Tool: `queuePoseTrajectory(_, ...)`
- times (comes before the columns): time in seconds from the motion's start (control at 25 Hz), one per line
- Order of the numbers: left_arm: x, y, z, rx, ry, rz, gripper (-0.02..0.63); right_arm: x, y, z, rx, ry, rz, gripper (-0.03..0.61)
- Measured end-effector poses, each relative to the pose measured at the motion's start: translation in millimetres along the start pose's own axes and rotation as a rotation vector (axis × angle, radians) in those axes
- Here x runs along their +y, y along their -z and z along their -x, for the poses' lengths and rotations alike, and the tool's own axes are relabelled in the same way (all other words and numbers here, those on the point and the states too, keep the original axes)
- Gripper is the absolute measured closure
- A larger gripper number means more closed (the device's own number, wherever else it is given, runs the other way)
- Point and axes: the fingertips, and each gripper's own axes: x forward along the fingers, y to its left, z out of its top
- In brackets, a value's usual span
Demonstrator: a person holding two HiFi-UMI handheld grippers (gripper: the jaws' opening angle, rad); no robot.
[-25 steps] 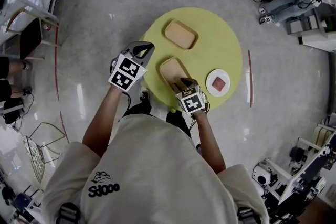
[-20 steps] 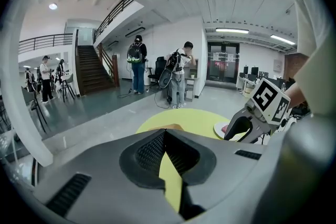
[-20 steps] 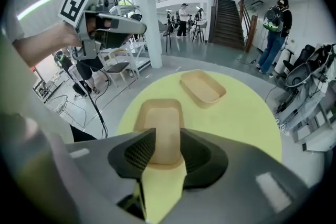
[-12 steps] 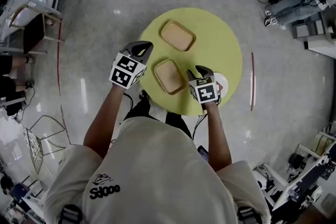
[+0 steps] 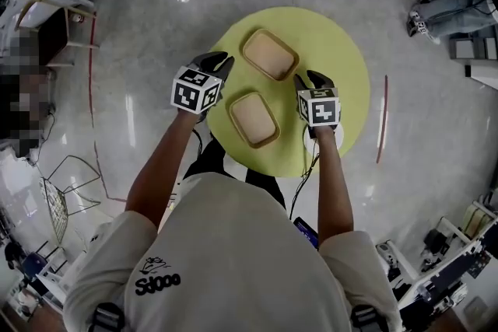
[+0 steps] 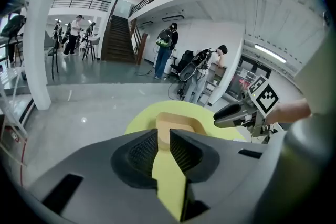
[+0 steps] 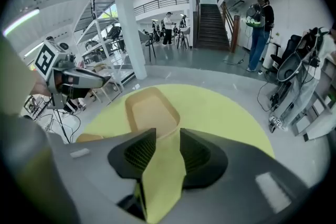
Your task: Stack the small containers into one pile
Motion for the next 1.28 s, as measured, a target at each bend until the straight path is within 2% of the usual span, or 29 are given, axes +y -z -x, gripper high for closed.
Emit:
queuePoseTrajectory(0.16,8,8,-26,0.023,0.022,0.103,0.551,-11,-7,-25,-0.006,0.001,-0.060,0.440)
queuePoseTrajectory(0.44,12,22,-55,0.064,0.028,0.209,0.551,-25,-4,-55,-0.005,-0.034,-0.331,0.440)
queuePoseTrajectory(0.56,19,25,-64,0.083,0.002,0.234,0.551,-27,-3,-65,0.000,-0.042,-0.376,0.439)
queuePoseTrajectory(0.68,22,24,-73,0.083,0.011,0.287,0.551,-29,-2,-70,-0.004,-0.054,-0.411,0.451)
queuePoseTrajectory(0.92,18,27,-80,0.101,0.044,0.305,0.551,-22,-3,-68,-0.006,-0.049,-0.392,0.515)
queuePoseTrajectory(1.28,16,25,-71,0.088,0.062,0.332,0.586,-11,-12,-47,-0.042,-0.059,-0.351,0.528)
